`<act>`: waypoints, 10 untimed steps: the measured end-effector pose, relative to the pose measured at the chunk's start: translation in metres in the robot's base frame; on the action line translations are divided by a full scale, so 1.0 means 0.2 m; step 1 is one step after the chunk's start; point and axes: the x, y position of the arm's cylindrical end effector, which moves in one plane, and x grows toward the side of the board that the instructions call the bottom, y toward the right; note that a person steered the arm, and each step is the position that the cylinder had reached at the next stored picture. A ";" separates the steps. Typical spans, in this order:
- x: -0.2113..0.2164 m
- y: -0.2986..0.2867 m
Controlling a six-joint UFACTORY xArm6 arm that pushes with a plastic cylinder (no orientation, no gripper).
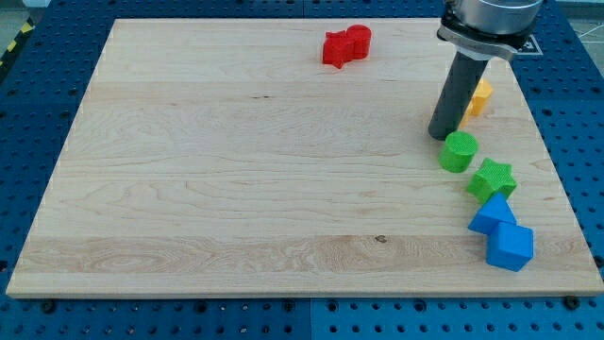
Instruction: Push the green star left a bit
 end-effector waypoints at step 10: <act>0.37 -0.17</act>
